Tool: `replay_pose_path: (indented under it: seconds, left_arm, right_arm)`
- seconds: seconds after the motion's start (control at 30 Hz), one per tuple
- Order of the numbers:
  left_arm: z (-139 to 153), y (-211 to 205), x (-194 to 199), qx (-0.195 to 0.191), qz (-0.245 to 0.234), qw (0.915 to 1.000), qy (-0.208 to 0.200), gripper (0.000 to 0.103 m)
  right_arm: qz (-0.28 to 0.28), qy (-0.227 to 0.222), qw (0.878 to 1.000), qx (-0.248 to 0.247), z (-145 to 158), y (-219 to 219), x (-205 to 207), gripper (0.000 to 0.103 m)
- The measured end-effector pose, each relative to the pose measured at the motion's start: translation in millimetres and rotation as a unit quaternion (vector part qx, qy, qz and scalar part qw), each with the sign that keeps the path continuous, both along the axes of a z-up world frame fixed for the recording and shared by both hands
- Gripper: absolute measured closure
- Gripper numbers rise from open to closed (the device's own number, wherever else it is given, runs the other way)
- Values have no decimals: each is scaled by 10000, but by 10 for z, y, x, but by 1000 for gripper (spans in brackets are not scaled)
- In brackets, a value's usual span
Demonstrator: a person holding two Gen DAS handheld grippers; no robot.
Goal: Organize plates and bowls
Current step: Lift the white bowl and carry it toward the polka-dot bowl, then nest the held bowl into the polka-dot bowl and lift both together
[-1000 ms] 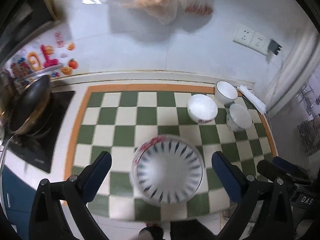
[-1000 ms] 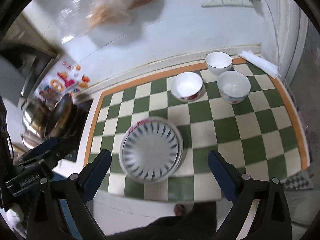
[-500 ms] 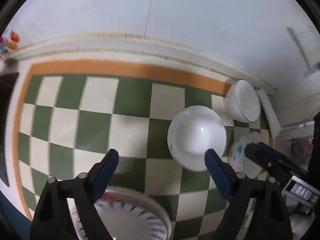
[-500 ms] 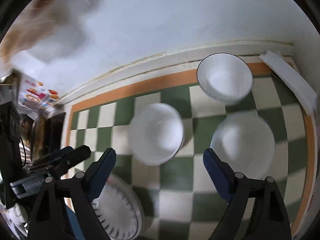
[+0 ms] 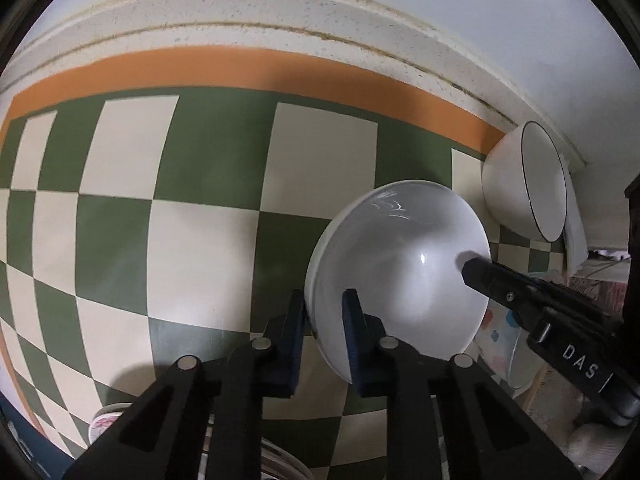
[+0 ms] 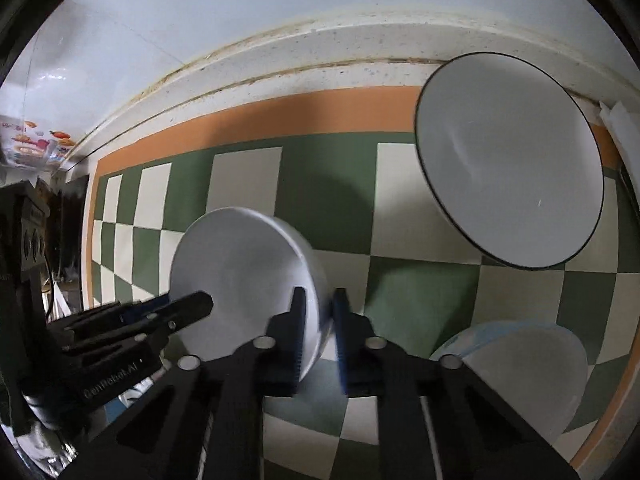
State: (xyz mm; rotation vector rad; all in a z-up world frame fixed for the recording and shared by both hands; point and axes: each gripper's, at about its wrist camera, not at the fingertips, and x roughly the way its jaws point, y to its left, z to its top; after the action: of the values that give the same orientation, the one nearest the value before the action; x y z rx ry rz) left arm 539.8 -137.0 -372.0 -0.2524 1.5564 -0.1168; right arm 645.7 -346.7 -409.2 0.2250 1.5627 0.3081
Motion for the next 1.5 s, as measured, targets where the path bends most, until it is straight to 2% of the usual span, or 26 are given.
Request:
replay_pose_path:
  seconds: [0.2,0.47,0.63,0.73,0.93,1.2,1.43,1.5]
  left_arm:
    - [176,-54,-121,47,-112,9999,-63,87]
    - [725,-262,-599,-91,-466,9982,-375,87]
    - [830,-438,-912,-271,-763,9963,-301,87]
    - [703,-634,-1086,-242,-1003,9945,-191,87]
    - [389,-831,-1302,-105,-1248,9920,157,87]
    - [37,-992,-1381,139,-1411,9885,522,87]
    - [60,-1074,-1335,253,-1446,9874,599,85]
    - [167,-1069,-1344,229,-1364,9894,433,84]
  right_arm:
    - [-50,2,10000,-30,109,0,-157,93]
    - [-281,-262,9990,209,663,-274,-688,93]
    - [-499,-342,9979,241,889,-543,-1177,93]
    - [-588,-304,9975,231,909,-697,-1461,93]
    - [-704,-81,9973,180,690,-898,-1867,93]
    - [-848,300,9957,230,234,-1059,-2066,93]
    - [-913,502,9941,298,107,-1079,-2071,92]
    - [-922,554,9932,446,100,-1101,-2042,90]
